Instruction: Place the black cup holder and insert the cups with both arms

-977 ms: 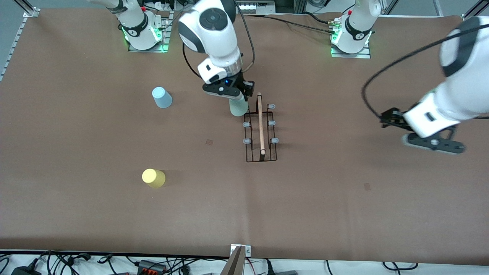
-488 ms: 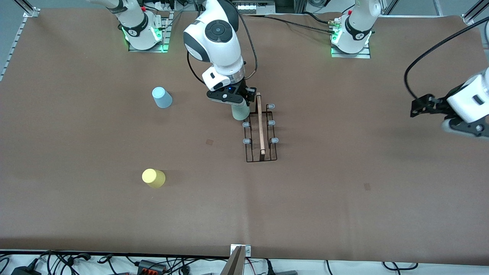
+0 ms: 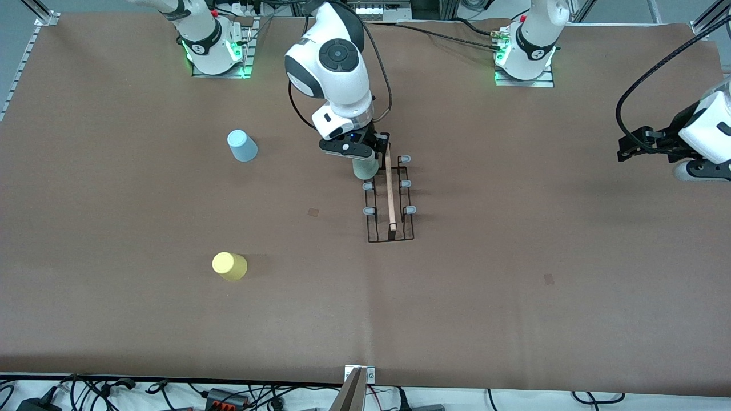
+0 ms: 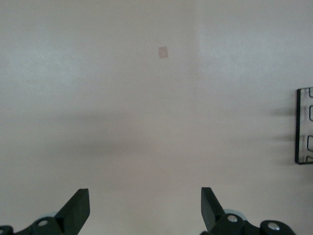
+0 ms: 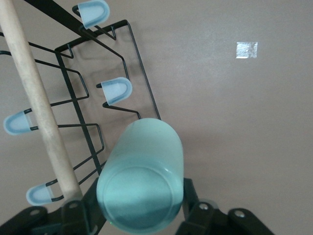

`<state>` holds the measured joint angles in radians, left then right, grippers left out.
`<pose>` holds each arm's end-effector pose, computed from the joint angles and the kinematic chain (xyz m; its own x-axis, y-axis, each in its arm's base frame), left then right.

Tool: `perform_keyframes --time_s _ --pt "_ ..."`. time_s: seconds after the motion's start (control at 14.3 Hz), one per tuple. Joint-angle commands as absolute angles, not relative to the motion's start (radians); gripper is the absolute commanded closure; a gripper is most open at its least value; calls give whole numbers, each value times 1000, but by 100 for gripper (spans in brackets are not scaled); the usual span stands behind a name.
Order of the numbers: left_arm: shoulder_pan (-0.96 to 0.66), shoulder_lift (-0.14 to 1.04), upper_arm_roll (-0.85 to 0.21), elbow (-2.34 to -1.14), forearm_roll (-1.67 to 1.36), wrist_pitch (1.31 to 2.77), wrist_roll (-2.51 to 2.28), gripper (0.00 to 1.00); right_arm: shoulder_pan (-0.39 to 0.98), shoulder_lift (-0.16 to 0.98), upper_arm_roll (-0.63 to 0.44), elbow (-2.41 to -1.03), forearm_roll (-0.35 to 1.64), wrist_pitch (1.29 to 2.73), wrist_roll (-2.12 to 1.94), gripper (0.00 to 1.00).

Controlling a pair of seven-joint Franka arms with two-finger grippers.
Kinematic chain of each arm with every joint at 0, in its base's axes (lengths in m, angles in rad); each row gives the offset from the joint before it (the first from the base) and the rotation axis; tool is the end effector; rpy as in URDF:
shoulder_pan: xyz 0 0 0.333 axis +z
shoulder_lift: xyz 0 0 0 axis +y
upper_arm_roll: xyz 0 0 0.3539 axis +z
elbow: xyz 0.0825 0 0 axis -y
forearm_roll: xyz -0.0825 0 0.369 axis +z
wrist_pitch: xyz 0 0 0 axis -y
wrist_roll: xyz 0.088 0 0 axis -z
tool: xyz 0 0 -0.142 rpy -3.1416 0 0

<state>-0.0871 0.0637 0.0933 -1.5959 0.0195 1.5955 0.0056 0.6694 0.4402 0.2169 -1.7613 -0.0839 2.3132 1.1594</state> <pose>0.5584 0.0046 0.5832 0.9980 0.0003 -0.0639 -0.0013 -0.9997 -0.0250 0.4410 0.5116 0.3416 0.9691 -0.2449 0.0277 -0.2399 -0.9631 -0.1224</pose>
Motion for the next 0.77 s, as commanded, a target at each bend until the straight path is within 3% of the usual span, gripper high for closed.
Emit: perform_keyframes --time_s 0.0,0.35,0.7 --pt "-106 28 112 -1631 21 1641 -15 0 678 456 213 -1733 -104 2307 1181 0" --pt "-80 28 89 -1629 11 1658 -14 0 626 381 206 -1695 -106 2217 1134 0" --pt "-38 2 58 -1643 15 1649 9 0 381 319 154 -1709 -106 2085 624 0"
